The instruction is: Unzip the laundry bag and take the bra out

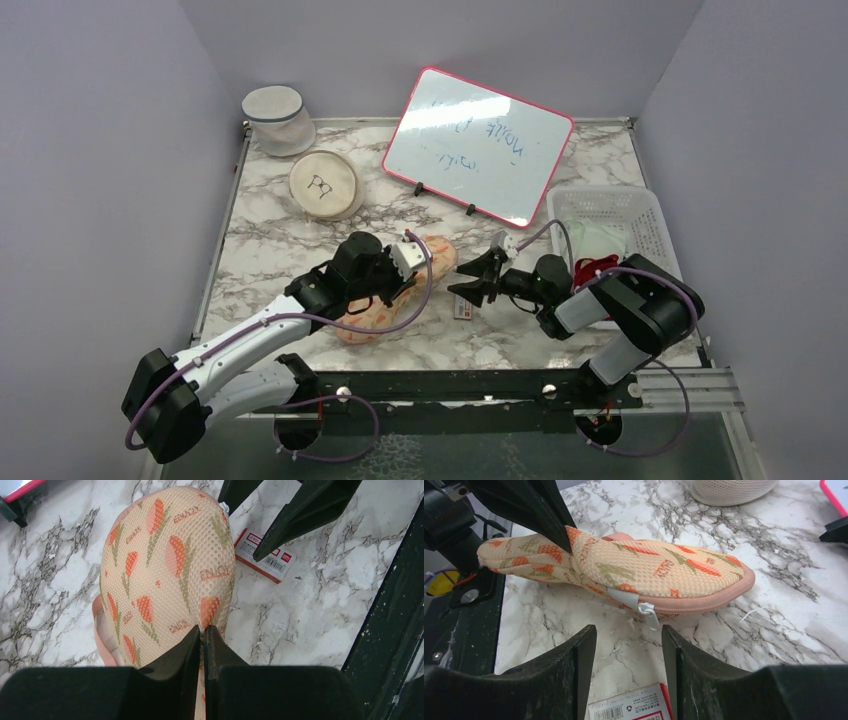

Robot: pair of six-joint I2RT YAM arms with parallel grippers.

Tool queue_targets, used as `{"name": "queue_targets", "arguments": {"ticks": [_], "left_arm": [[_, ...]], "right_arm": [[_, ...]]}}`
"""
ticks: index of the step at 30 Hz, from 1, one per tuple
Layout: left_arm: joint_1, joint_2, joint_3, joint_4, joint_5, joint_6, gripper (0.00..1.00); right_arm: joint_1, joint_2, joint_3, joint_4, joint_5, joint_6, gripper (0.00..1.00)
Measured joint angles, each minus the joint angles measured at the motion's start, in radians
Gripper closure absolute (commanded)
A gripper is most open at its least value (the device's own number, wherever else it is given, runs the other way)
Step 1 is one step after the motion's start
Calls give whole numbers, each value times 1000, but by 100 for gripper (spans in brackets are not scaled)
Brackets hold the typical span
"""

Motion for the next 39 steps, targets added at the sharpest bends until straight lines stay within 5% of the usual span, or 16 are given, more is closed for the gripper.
{"name": "queue_targets", "arguments": {"ticks": [6, 16, 26, 39], "left_arm": [[0, 0, 0, 0, 20, -2, 100], [-1, 0, 0, 0, 39, -2, 100], [-2, -27, 0, 4, 45, -3, 100], [-5, -46, 0, 5, 48, -11, 100]], "right_arm": [[0, 160, 13, 159, -6, 90, 60], [5, 209, 0, 160, 1, 157, 45], [5, -79, -12, 57, 26, 87, 44], [5, -132, -10, -40, 16, -32, 61]]}}
